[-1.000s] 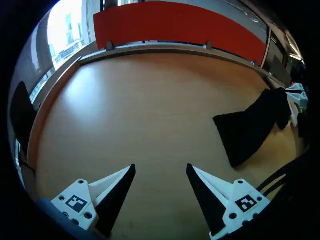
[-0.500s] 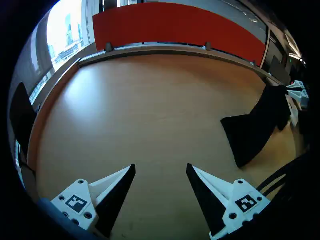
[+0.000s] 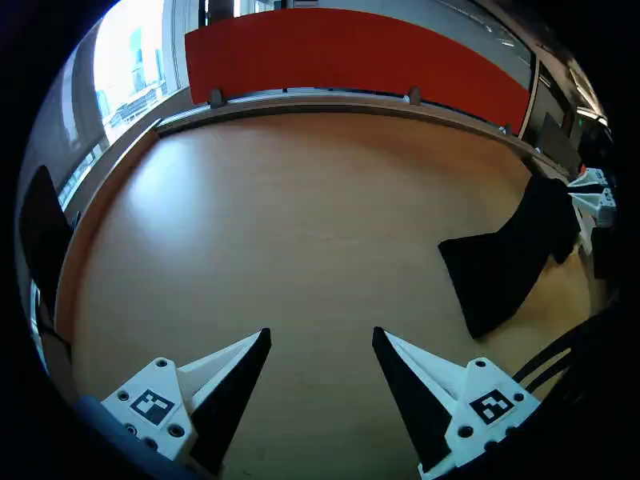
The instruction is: Fold towel
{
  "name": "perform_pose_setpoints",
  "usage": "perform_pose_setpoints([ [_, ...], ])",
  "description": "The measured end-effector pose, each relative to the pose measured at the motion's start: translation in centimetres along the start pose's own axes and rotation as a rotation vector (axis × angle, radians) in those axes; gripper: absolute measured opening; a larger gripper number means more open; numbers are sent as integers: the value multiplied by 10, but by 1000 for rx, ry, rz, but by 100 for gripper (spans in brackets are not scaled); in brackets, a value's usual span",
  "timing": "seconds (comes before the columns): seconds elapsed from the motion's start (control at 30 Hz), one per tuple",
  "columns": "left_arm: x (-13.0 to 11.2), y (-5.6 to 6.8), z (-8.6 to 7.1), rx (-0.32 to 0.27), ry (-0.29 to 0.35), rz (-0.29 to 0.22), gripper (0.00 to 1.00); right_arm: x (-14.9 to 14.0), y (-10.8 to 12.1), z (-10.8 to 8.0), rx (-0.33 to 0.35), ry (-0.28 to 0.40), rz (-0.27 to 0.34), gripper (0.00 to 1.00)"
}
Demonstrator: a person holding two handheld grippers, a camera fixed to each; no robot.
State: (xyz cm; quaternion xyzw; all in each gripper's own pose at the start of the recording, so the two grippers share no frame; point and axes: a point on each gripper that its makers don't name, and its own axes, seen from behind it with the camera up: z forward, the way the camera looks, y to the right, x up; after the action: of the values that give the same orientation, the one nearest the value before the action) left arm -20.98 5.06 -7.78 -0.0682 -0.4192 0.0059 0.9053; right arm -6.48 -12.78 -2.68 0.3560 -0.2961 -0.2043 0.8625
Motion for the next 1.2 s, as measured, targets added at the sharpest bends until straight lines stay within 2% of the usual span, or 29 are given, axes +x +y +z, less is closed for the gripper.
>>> perform_pose_setpoints([
  [0.4, 1, -1, -4, 1, 8, -6, 94, -3, -44, 26, 96, -13, -17, 5],
  [0.9, -2, -10, -8, 11, 11, -22, 94, -15, -76, 56, 176, -44, 21, 5],
  [1.2, -4, -18, -9, 21, 10, -36, 94, -25, -107, 77, 250, -75, 33, 5],
])
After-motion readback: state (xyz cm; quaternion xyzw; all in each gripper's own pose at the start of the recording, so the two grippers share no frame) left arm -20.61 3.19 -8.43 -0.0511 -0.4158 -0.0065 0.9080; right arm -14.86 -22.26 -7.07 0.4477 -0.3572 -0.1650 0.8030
